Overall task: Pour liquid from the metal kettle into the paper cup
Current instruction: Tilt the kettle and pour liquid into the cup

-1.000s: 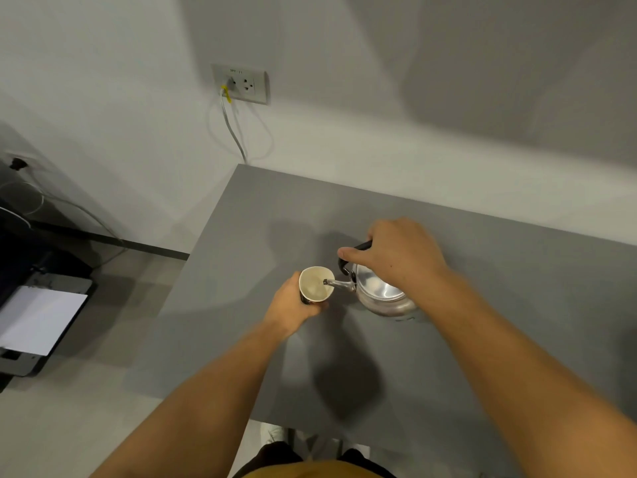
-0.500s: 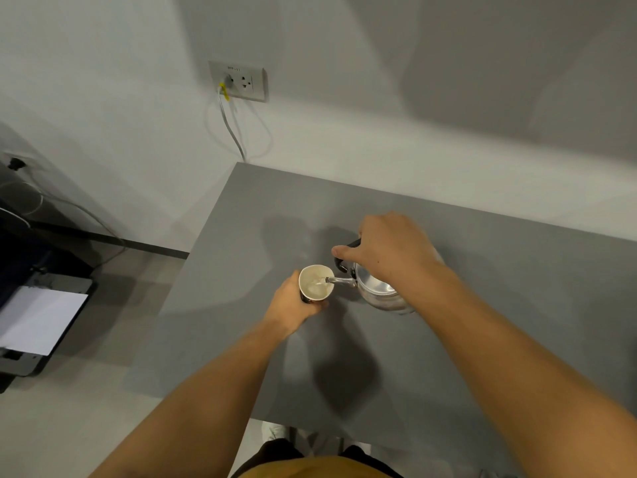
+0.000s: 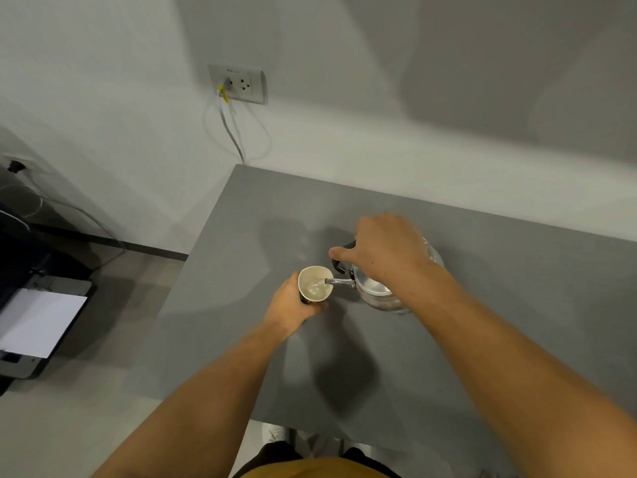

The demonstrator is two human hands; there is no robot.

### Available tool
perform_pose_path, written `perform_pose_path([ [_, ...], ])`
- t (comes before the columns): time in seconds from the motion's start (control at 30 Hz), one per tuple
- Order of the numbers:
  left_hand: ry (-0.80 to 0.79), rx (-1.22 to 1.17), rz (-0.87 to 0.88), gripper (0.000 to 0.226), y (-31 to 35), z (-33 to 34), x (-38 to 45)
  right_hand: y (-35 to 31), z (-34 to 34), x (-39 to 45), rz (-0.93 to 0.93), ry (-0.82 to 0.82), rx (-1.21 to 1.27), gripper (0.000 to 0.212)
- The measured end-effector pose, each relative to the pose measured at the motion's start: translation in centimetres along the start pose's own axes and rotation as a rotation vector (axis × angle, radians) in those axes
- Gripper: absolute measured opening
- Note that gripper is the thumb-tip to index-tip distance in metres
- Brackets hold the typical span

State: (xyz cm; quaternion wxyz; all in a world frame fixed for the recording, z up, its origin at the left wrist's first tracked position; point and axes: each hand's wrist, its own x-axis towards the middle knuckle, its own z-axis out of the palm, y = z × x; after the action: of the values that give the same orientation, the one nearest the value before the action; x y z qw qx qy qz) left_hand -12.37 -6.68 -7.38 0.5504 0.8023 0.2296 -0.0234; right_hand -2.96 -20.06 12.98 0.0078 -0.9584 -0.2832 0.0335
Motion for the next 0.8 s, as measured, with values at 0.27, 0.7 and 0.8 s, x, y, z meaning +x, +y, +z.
perform_pose_path([
  [0.27,-0.013,-0.019,-0.007,0.063,-0.19,0.09,0.14,-0.2,0.09,-0.05,-0.02,0.02,-0.01,0.058],
  [0.7,0.0,-0.012,-0.002,0.066,0.03,0.15,-0.1,-0.67,-0.03,-0.11,-0.021,0.02,-0.031,0.054],
  [0.8,0.002,-0.019,-0.002,0.065,0.02,0.19,-0.11,-0.8,-0.08,-0.13,-0.016,0.017,-0.036,0.054],
])
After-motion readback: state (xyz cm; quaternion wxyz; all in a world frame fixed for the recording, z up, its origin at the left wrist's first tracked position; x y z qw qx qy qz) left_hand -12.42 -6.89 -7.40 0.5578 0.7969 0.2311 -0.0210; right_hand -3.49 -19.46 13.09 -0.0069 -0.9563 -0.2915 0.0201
